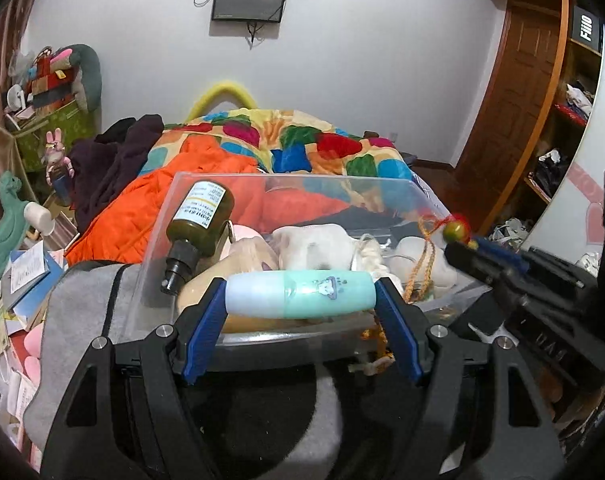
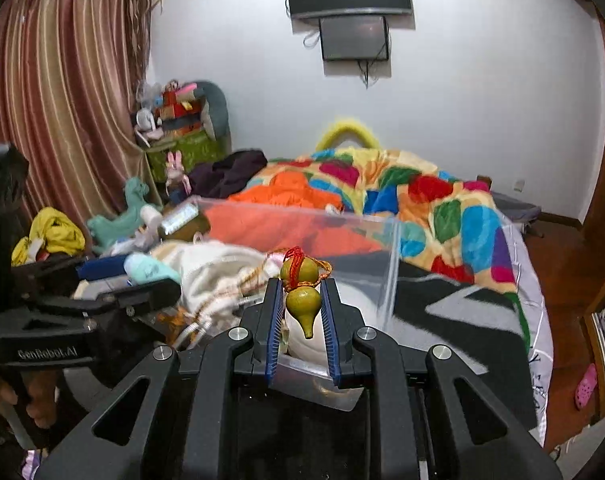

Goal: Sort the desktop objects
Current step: 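Carry the gourd pendant and mint-green tube over the clear box with both tools, then open both tools to drop the pendant and tube into the box, then withdraw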

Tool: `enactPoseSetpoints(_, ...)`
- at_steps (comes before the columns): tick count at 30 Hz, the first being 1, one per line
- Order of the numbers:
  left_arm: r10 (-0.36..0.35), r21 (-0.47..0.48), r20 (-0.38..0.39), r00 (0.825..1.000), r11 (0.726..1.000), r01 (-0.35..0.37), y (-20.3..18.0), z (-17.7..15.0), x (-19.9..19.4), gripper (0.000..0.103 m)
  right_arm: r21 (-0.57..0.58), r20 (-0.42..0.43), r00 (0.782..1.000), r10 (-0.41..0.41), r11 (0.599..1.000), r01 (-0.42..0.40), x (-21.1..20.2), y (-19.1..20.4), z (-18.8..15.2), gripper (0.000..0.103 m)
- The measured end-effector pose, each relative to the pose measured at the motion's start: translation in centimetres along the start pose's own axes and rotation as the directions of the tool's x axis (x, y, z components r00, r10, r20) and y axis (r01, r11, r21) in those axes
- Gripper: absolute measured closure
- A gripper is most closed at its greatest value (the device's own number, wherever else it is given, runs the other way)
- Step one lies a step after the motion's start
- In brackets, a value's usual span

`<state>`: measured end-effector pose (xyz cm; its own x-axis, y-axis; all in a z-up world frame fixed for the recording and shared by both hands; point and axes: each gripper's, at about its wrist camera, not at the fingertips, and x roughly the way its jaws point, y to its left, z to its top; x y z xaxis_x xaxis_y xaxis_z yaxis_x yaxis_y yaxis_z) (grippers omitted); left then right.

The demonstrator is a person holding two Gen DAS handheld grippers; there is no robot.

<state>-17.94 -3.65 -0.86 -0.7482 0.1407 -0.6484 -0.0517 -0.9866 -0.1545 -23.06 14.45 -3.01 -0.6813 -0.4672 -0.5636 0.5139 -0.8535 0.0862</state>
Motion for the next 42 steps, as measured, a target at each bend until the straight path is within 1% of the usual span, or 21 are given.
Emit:
enactPoseSetpoints(1,0.008,0.004,-0.007,1.0,1.0,-0.008,0.0,-0.1,0.3,0.031,0.002,-0.009,1.0,0.002,1.0,-0.002,0.4,0.0,0.0,0.086)
enactPoseSetpoints(4,0.052,0.042,0.005,0.999,0.998,-0.053,-0.3,-0.5,0.5,0.03,0.0,-0.035,0.999,0.001,1.0,-0.001,1.2,0.2,-0.7,0.086)
enactPoseSetpoints(6,0.05,0.048,0.012,0.999,0.998,-0.051,-0.3,-0.6,0.5,0.03,0.001,-0.036,0.999,-0.002,1.0,0.002,1.3,0.2,-0.9,0.085)
enactPoseSetpoints(10,0.042,0.029,0.007,0.999,0.999,-0.042,0.1,-0.7,0.6,0.028,0.003,-0.04,0.999,-0.009,1.0,0.009,1.2,0.2,-0.9,0.085)
enactPoseSetpoints(13,0.044,0.029,0.009,0.999,0.999,-0.044,0.2,-0.6,0.5,0.028,0.005,-0.042,0.999,-0.018,1.0,0.018,1.1,0.1,-0.7,0.076)
enactPoseSetpoints(14,0.043,0.028,0.008,0.999,0.999,-0.043,0.2,-0.7,0.4,0.027,0.007,-0.039,0.999,-0.018,1.0,0.018,0.8,0.1,-0.7,0.07)
enactPoseSetpoints(15,0.04,0.027,0.008,0.999,0.999,-0.04,0.2,-0.7,0.4,0.027,0.008,-0.033,0.999,-0.017,1.0,0.018,0.6,0.1,-0.7,0.067)
enactPoseSetpoints(20,0.043,0.046,0.004,0.999,0.998,-0.043,0.0,-0.8,0.1,0.027,0.018,-0.014,1.0,-0.015,1.0,0.015,-0.4,0.2,-0.6,0.066)
enactPoseSetpoints(25,0.022,0.032,0.009,1.0,0.999,-0.023,0.1,-1.0,-0.8,0.027,0.016,0.003,1.0,-0.01,1.0,0.01,-1.4,0.3,-0.6,0.065)
enactPoseSetpoints(27,0.027,0.03,0.014,1.0,0.999,-0.027,0.2,-1.2,-1.2,0.025,0.02,0.008,1.0,-0.01,1.0,0.01,-1.8,0.4,-0.6,0.056)
enactPoseSetpoints(29,0.023,0.025,0.018,1.0,0.999,-0.023,0.3,-1.3,-1.7,0.023,0.02,0.023,1.0,-0.016,1.0,0.016,-2.3,0.4,-0.7,0.052)
enactPoseSetpoints(32,0.016,0.008,0.025,1.0,1.0,-0.016,0.5,-1.6,-2.4,0.022,0.019,0.036,0.999,-0.027,0.999,0.027,-2.9,0.5,-0.7,0.049)
enactPoseSetpoints(35,-0.002,-0.014,0.034,0.999,1.0,0.003,0.9,-1.9,-3.4,0.017,0.02,0.044,0.999,-0.029,0.999,0.029,-3.6,0.6,-0.7,0.045)
enactPoseSetpoints(39,-0.014,-0.041,0.071,0.997,0.999,0.017,1.4,-2.1,-5.0,0.013,0.034,0.075,0.997,-0.037,0.999,0.035,-5.0,0.6,-0.8,0.036)
enactPoseSetpoints(42,-0.028,-0.067,0.092,0.995,0.997,0.034,1.8,-2.5,-6.1,0.012,0.055,0.098,0.995,-0.035,0.998,0.03,-6.2,0.6,-1.0,0.033)
